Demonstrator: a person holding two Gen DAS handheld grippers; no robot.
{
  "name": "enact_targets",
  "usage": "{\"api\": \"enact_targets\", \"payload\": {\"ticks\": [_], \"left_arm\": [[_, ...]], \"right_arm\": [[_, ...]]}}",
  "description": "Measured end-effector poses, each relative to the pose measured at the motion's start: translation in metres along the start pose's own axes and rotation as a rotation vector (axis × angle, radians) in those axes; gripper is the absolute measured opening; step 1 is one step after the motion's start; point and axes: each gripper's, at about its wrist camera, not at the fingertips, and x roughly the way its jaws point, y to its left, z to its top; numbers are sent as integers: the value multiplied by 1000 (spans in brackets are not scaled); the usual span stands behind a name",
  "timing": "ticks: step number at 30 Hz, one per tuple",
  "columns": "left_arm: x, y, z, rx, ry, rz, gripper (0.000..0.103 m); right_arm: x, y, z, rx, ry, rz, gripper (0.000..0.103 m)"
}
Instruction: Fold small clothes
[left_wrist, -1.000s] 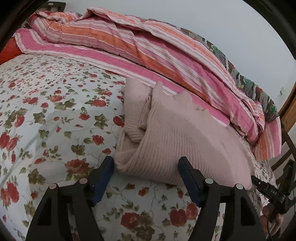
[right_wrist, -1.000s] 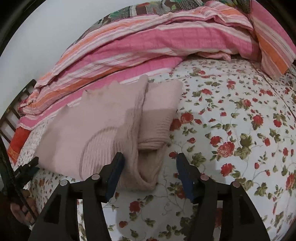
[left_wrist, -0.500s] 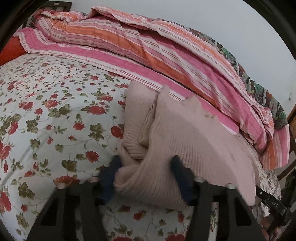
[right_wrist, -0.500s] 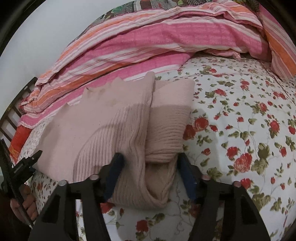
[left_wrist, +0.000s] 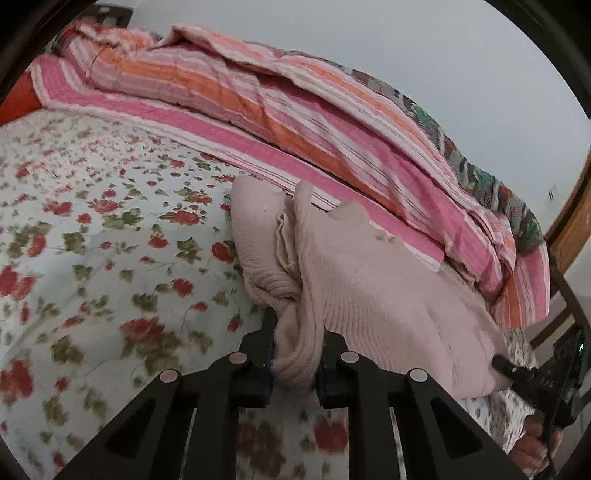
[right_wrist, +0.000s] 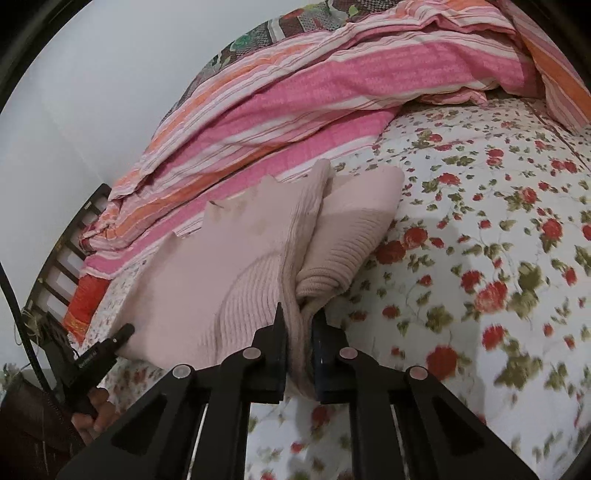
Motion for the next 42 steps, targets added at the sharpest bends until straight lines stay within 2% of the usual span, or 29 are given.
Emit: {"api": "enact_targets", "payload": {"ticks": [6, 9, 10, 11, 13, 15, 17, 20, 23, 27, 28, 29, 30, 32, 34, 36, 38, 42], "left_arm": [[-42, 3, -24, 17, 28, -23, 17], [-54, 2, -30, 42, 11, 18, 25], [-55, 1, -28, 56, -9, 50, 33], [-55, 0, -24, 67, -21, 66, 41], [-52, -3, -14, 76, -27, 57, 46], [-42, -11, 4, 91, -23, 51, 47], [-31, -19, 18, 117, -22, 59, 51], [-10, -29, 37, 130, -16, 49, 51], [12, -31, 50, 119, -15, 30, 51], [38, -20, 43, 98, 1, 39, 51], [42, -17, 40, 95, 10, 46, 50], [48, -14, 36, 93, 29, 56, 45], [51, -13, 34, 95, 37, 56, 41], [48, -11, 32, 91, 15, 38, 40], [45, -8, 30, 74, 5, 27, 38], [45, -6, 29, 71, 2, 43, 30], [46, -9, 27, 96, 14, 54, 12], [42, -12, 24, 118, -3, 56, 11]], "right_arm": [[-45, 8, -38, -63, 10, 0, 10], [-47, 10, -53, -122, 57, -84, 16], [-47, 10, -54, -137, 55, -112, 24], [-50, 11, -52, -143, 30, -135, 27], [-53, 17, -43, -159, -34, -167, 33], [-51, 29, -28, -190, -83, -185, 42], [-41, 39, -12, -202, -110, -191, 44], [-16, 47, 15, -193, -117, -195, 44], [12, 51, 37, -196, -85, -174, 44], [37, 35, 35, -164, -73, -204, 44], [43, 30, 32, -151, -58, -209, 43], [51, 23, 29, -131, -28, -214, 42], [56, 17, 27, -109, -6, -204, 38], [57, 6, 24, -62, -15, -178, 32], [54, 1, 23, -37, -32, -182, 15], [53, 1, 21, -52, -39, -187, 11], [52, 7, 19, -86, -53, -202, 8], [44, 15, 16, -132, -106, -219, 7]]}}
